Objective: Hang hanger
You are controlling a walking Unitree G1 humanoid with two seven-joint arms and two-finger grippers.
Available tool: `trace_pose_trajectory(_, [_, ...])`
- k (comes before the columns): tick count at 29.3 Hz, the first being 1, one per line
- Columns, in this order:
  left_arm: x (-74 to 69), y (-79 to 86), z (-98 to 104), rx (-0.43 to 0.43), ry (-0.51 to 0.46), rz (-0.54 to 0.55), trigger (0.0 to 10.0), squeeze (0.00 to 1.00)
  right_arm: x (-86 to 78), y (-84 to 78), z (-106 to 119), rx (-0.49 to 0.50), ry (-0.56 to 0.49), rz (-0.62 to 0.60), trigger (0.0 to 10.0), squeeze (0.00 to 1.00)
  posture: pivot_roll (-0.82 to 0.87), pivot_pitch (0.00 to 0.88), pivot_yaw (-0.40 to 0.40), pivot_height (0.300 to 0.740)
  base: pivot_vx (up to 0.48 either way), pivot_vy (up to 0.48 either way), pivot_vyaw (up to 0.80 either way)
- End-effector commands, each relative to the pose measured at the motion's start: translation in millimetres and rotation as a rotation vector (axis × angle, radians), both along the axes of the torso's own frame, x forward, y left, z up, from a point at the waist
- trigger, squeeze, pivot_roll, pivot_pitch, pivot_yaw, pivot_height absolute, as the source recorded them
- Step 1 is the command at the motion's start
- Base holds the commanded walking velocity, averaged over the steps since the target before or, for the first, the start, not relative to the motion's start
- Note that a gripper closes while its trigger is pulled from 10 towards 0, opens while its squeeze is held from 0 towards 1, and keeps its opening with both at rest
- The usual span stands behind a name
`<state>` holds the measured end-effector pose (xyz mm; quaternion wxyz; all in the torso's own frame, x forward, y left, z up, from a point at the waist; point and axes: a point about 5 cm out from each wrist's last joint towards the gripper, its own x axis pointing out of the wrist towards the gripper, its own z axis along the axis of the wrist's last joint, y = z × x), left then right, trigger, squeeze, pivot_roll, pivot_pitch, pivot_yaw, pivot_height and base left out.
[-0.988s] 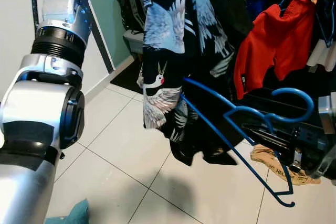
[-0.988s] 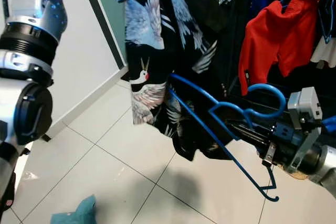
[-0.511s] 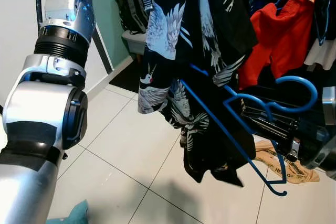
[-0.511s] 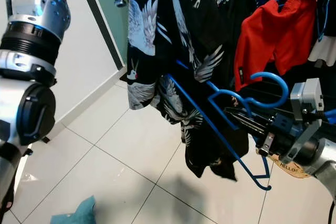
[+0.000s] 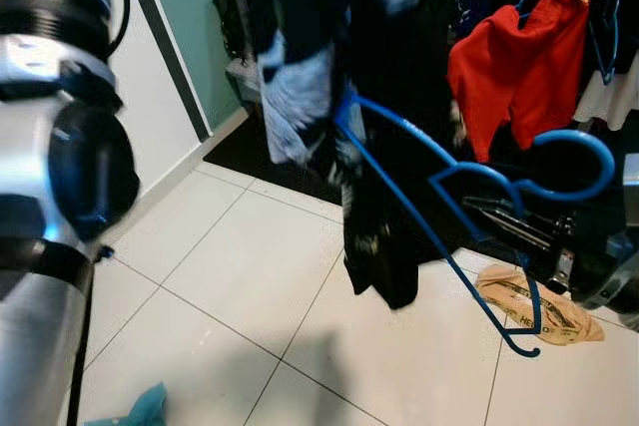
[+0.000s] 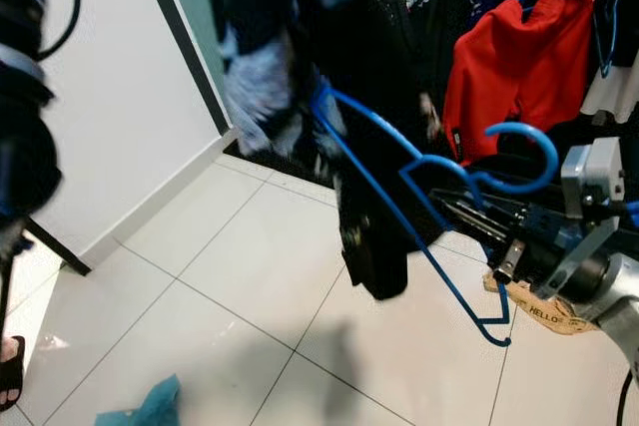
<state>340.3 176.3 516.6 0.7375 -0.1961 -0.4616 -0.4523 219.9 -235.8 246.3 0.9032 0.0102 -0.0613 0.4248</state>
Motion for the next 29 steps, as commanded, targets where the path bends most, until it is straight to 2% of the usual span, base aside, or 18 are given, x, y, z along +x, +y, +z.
trace_pose_trajectory(1, [-3.9, 7.9, 6.8, -0.059, 0.036, -0.083, 10.0, 0.00, -0.7, -0.5, 5.6, 0.027, -0.032, 0.007, 10.0, 0.00, -0.04, 0.085, 0.128, 0.740, 0.000, 0.000, 0.00])
trace_pose_trajectory(3, [-5.3, 3.8, 8.0, -0.046, 0.055, -0.162, 10.0, 0.00, -0.5, -0.1, 6.4, 0.032, -0.037, 0.008, 10.0, 0.00, -0.04, 0.084, 0.128, 0.740, 0.000, 0.000, 0.00])
trace_pose_trajectory(6, [-5.5, -2.4, 8.5, -0.033, 0.081, -0.215, 10.0, 0.00, 0.1, 1.1, 6.7, 0.036, -0.040, 0.011, 10.0, 0.00, -0.04, 0.081, 0.129, 0.740, 0.000, 0.000, 0.00])
trace_pose_trajectory(14, [-3.6, -7.8, 6.8, -0.042, 0.114, -0.255, 10.0, 0.00, 1.0, 2.6, 7.4, 0.040, -0.044, 0.016, 10.0, 0.00, -0.04, 0.081, 0.127, 0.740, 0.000, 0.000, 0.00])
trace_pose_trajectory(17, [-3.3, -10.4, 5.5, -0.068, 0.133, -0.323, 10.0, 0.00, 0.4, 3.4, 6.9, 0.042, -0.043, 0.021, 10.0, 0.00, -0.04, 0.077, 0.128, 0.740, 0.000, 0.000, 0.00])
trace_pose_trajectory(21, [-4.2, -11.3, 4.8, -0.066, 0.130, -0.355, 10.0, 0.00, 0.1, 4.3, 7.2, 0.046, -0.044, 0.022, 10.0, 0.00, -0.04, 0.077, 0.131, 0.740, 0.000, 0.000, 0.00])
trace_pose_trajectory(29, [-4.8, -10.9, 4.3, -0.064, 0.130, -0.366, 10.0, 0.00, 0.9, 5.4, 6.7, 0.051, -0.045, 0.023, 10.0, 0.00, -0.04, 0.075, 0.129, 0.740, 0.000, 0.000, 0.00])
